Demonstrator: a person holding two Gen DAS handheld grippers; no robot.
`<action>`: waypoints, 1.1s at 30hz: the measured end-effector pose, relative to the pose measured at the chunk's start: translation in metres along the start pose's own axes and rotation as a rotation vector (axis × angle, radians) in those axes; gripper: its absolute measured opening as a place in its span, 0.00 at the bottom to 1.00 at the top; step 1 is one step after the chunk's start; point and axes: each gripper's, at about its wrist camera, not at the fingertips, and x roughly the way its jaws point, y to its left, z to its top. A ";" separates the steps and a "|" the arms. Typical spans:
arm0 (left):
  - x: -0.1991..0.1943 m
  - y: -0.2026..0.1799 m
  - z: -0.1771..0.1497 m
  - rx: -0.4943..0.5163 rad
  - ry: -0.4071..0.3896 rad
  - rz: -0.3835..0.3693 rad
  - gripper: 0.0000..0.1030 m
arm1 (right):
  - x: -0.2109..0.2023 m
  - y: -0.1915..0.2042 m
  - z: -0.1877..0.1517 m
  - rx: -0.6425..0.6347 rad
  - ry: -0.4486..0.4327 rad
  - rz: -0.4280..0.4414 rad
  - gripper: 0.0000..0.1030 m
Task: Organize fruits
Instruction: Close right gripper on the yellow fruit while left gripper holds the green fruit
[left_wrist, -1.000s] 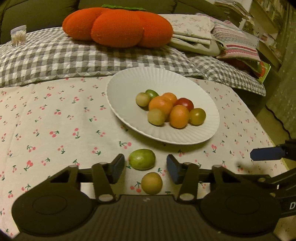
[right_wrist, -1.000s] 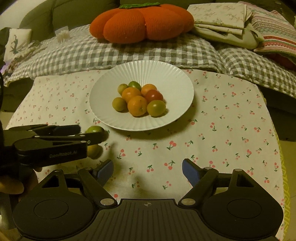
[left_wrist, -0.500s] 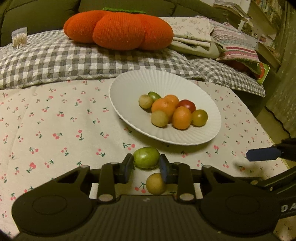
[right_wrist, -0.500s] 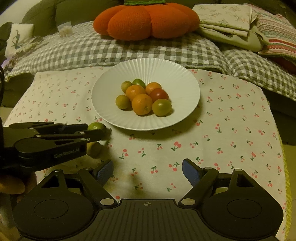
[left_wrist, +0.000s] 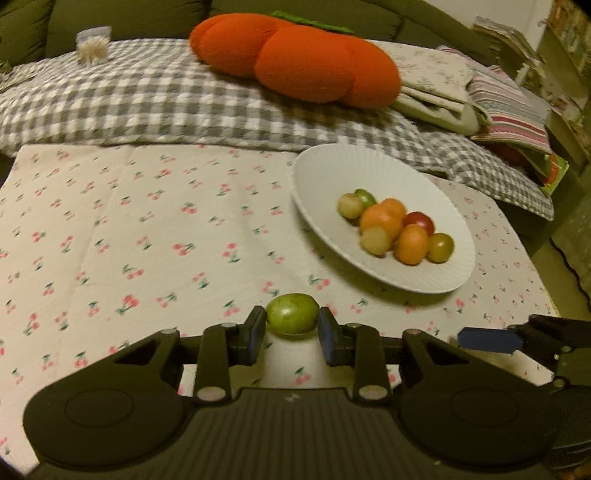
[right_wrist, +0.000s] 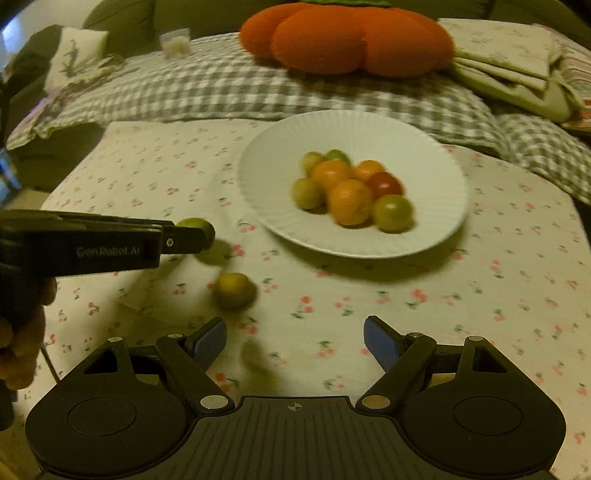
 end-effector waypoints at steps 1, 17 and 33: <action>-0.001 0.002 -0.001 -0.003 0.010 0.009 0.28 | 0.003 0.003 0.001 -0.007 -0.002 0.004 0.81; -0.010 0.020 -0.018 -0.033 0.073 0.074 0.28 | 0.032 0.027 0.004 -0.047 -0.033 0.013 0.73; -0.008 0.018 -0.019 -0.009 0.047 0.086 0.29 | 0.030 0.030 0.006 -0.062 -0.061 0.058 0.25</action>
